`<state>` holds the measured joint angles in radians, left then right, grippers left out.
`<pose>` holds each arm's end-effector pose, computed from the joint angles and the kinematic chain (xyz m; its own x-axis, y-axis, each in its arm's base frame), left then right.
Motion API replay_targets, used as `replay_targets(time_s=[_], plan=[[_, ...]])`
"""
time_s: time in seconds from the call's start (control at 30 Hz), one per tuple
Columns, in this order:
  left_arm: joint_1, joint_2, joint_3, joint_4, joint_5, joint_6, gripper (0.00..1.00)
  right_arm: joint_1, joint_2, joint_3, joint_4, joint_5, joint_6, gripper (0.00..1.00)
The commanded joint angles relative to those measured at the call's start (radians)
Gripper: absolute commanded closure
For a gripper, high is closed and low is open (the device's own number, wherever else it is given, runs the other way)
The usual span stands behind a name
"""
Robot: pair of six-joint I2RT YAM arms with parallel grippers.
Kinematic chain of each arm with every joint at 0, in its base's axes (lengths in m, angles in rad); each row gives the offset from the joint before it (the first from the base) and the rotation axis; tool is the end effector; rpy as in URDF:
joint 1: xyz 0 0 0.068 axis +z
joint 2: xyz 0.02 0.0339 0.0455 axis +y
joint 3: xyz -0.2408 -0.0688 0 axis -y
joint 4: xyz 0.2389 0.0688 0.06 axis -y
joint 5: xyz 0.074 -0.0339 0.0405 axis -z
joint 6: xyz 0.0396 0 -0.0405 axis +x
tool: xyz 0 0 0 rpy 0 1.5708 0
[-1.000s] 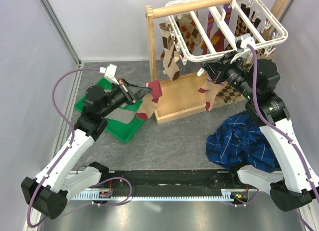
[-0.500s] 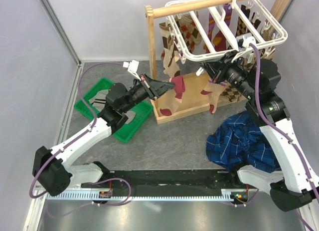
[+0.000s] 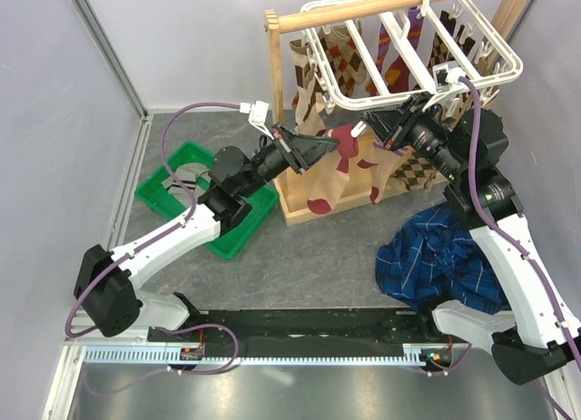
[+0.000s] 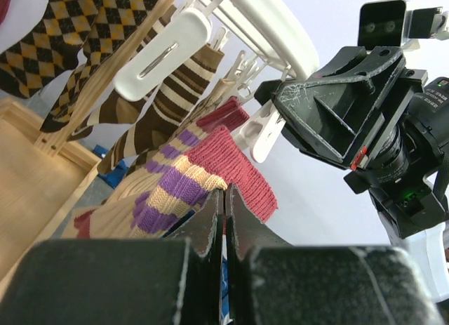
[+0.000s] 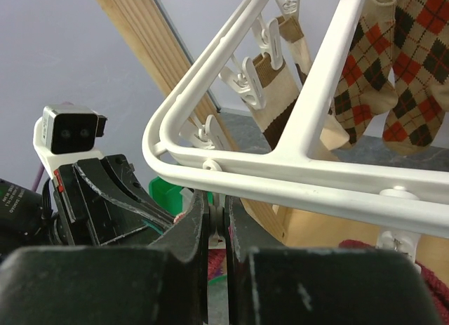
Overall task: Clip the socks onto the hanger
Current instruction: Clamp the sock onto the hanger.
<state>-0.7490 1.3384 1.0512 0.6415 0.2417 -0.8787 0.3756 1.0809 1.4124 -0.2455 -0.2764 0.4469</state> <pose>0.2251 -0.2222 0.3767 -0.4734 -0.5805 -0.6625 0.7224 0.1744 -0.6691 0.2051 0.0925 0.4701 -0.1898 0.3721 -0.9086 -0.5809 0.7035 0.4094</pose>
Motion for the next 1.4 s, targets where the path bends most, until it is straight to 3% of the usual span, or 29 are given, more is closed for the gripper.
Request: replay_targets(time_s=[0.0,1.13,1.27,1.3,1.37], plan=[[-0.015,0.013,0.059,0.086,-0.035,0.069,0.98,0.011,-0.009,-0.013,-0.008,-0.086,0.049,0.9],[-0.047,0.047,0.109,0.09,-0.116,0.07,0.98,0.011,0.016,-0.038,0.045,-0.162,0.101,0.9],[-0.05,0.047,0.112,0.092,-0.104,0.061,0.98,0.009,0.011,-0.041,0.041,-0.149,0.087,0.78],[-0.052,0.047,0.112,0.092,-0.102,0.063,0.98,0.011,0.013,-0.041,0.041,-0.145,0.085,0.66],[-0.053,0.048,0.112,0.093,-0.099,0.063,0.98,0.011,0.011,-0.041,0.04,-0.142,0.082,0.57]])
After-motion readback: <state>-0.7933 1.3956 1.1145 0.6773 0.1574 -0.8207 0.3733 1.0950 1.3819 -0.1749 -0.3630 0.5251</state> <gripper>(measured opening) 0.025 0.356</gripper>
